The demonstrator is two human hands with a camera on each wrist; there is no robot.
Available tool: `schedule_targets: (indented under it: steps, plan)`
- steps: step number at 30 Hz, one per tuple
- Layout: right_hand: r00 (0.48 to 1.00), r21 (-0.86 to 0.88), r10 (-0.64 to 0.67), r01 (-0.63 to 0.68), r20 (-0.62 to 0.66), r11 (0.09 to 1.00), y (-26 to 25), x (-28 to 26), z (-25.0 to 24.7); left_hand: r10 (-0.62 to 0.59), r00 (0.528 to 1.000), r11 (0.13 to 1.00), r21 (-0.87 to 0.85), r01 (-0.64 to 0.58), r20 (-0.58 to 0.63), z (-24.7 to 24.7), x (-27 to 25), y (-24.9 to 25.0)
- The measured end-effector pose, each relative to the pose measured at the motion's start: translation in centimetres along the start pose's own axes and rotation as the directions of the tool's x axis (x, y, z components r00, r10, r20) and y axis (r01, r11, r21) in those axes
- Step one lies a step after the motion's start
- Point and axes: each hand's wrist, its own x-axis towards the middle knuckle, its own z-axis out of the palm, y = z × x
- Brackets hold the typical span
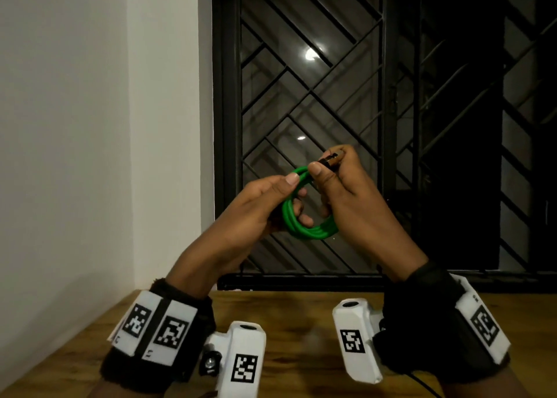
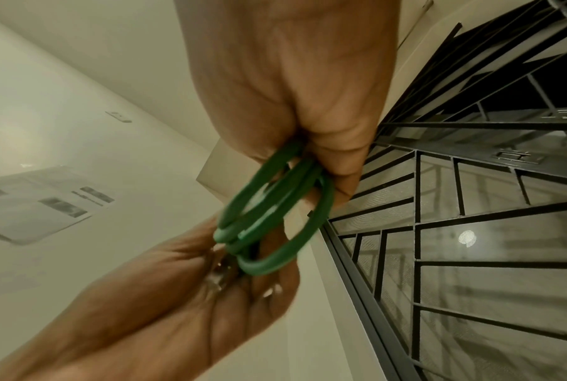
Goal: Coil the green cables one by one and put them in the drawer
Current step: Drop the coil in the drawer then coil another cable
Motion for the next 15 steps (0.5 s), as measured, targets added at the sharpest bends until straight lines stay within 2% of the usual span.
schedule_targets:
  steps: [3,6,10,13,15]
  plan:
    - [0.999,-0.001,-0.043,0.043,-0.014,0.999,-0.2,0.0,0.1,-0.024,0.998,0.983,-0.178,0.032,0.051,0.1,-0.1,0.3]
    - [0.993,-0.018,-0.089,0.088,-0.074,0.996,-0.4,-0.2,0.1,-0.016,0.994,0.922,-0.383,0.055,0.104,0.8,0.0,0.4]
    - [0.996,-0.065,-0.078,0.075,-0.051,0.995,-0.2,-0.8,-0.6,-0.034,0.998,0.968,-0.245,0.046,0.055,1.4,0.2,0.4]
    - [0.998,-0.097,0.035,-0.031,0.043,0.995,-0.4,-1.1,-2.2,-0.054,0.997,0.976,-0.209,0.065,0.060,2.0,0.2,0.0]
    - [0.992,-0.179,0.091,-0.074,0.091,0.981,-0.7,-1.6,-4.1,-0.062,0.994,0.973,-0.214,0.080,0.089,2.9,0.0,-0.5]
